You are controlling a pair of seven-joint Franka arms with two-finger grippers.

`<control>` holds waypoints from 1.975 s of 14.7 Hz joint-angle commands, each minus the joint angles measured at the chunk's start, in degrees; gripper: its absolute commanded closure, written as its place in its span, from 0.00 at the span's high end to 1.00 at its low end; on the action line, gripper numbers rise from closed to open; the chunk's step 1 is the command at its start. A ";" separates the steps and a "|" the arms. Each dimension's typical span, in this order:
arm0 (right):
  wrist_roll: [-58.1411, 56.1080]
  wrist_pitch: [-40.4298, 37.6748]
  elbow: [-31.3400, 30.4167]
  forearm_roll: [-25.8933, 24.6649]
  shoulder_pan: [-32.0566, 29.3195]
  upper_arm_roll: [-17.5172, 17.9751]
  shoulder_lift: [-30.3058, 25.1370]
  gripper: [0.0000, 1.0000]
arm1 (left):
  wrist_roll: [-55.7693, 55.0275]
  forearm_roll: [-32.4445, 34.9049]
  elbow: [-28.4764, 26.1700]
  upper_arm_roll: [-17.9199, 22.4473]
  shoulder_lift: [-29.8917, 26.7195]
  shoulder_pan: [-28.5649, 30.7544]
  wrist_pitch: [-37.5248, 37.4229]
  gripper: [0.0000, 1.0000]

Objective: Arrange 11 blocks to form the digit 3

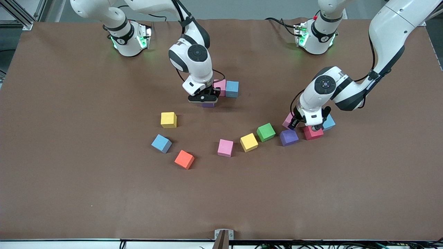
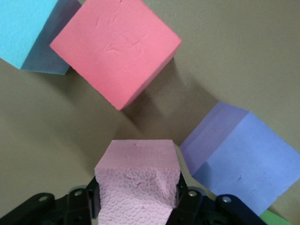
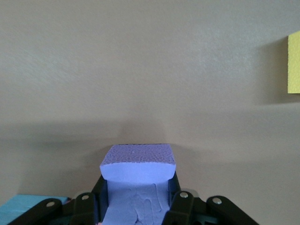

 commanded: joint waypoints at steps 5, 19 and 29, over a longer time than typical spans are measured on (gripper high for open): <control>0.89 -0.23 -0.81 -0.40 0.02 0.05 -0.89 0.00 | -9.25 1.65 2.67 -0.02 0.29 -1.09 0.13 0.40; -1.21 1.36 -1.16 -1.02 -0.16 -0.03 0.70 0.00 | -15.51 -2.99 14.43 -7.66 -0.15 -2.94 -13.48 0.40; -2.98 1.27 -1.78 -1.02 -0.07 0.05 0.78 0.00 | -15.60 -8.10 20.51 -8.19 0.12 -8.66 -18.77 0.40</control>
